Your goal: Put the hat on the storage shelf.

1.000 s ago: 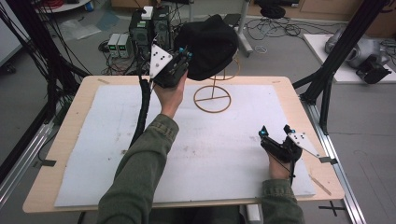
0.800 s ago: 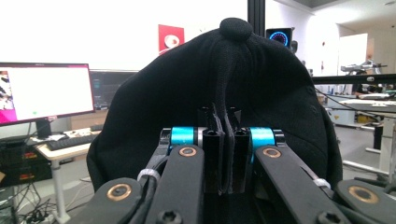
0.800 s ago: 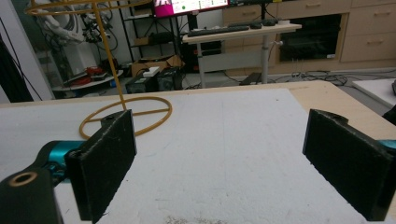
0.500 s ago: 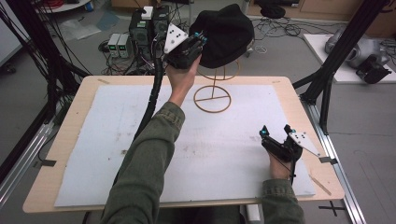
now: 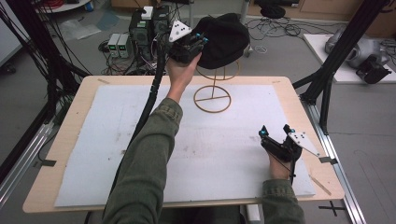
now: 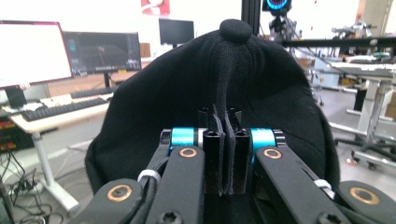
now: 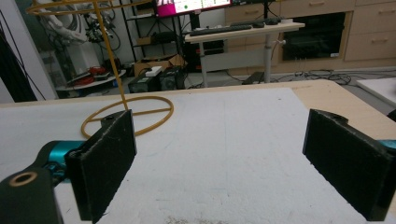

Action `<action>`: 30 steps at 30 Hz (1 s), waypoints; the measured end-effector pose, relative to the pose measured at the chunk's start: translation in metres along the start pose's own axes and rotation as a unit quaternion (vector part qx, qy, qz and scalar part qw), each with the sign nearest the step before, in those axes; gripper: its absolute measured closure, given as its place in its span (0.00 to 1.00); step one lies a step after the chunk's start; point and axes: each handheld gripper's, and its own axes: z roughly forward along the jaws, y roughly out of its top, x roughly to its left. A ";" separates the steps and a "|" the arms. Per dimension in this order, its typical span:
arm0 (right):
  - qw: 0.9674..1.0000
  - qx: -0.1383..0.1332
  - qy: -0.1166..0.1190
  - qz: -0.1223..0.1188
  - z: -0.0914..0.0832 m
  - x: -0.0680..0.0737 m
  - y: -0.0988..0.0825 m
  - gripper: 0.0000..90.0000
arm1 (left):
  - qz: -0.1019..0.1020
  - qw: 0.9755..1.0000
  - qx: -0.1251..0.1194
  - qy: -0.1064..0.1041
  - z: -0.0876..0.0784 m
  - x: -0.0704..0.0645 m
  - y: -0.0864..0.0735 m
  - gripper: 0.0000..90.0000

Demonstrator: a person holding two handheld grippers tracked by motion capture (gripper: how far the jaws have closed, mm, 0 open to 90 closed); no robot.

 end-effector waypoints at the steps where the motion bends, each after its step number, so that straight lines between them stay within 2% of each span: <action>1: 1.000 0.000 0.000 -0.002 0.000 0.000 0.000 0.10 | 0.004 1.000 0.008 -0.003 0.001 0.000 -0.002 0.97; 6: 1.000 0.002 0.003 -0.008 0.001 0.001 0.000 0.10 | 0.002 0.999 0.030 -0.026 0.005 0.002 -0.009 0.97; 12: 1.000 0.002 0.002 -0.004 0.001 0.001 0.000 0.10 | -0.002 0.999 0.046 -0.026 0.010 0.000 -0.014 0.97; 17: 1.000 0.002 0.002 -0.004 0.001 0.001 0.000 0.10 | 0.011 0.997 0.073 -0.021 0.015 -0.001 -0.021 0.97; 23: 1.000 0.001 0.003 -0.005 0.001 0.000 0.000 0.10 | 0.007 0.997 0.073 -0.029 0.018 -0.005 -0.026 0.97; 30: 1.000 0.001 0.004 -0.004 0.001 0.001 0.000 0.10 | 0.012 0.997 0.080 -0.020 0.017 -0.004 -0.026 0.96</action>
